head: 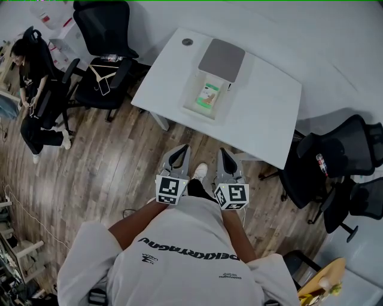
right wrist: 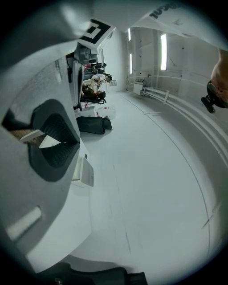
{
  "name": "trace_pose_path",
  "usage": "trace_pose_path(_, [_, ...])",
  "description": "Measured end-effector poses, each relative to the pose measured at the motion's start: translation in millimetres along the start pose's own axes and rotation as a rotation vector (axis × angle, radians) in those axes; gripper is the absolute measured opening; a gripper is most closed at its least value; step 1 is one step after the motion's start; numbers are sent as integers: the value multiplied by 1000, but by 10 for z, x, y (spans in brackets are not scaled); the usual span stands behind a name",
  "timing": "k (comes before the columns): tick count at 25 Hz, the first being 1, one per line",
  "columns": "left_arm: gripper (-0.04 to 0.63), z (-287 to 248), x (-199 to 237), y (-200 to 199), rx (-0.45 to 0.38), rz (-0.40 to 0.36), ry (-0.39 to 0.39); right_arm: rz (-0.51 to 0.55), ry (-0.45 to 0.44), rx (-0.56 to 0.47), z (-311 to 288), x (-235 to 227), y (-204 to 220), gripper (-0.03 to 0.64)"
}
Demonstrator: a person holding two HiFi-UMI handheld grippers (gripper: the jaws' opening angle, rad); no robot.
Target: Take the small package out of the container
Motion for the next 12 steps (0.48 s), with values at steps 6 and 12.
trace_pose_path(6, [-3,-235,-20,-70,14,-1,-12,-7,-6,4,-130,-202,-47,-2])
trace_pose_path(12, [-3,-471,-25,-133,25,0,-16,-11,-13,15,-265,-372,-71,-2])
Point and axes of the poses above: the fingertips, and each gripper's own axes: z backward along the fingers, x to its left, y out of its underside, the point moved 8 cm from there along z, backward along the fingers, and after that the axes turned 6 degrees about x, right-handed, at the moved point
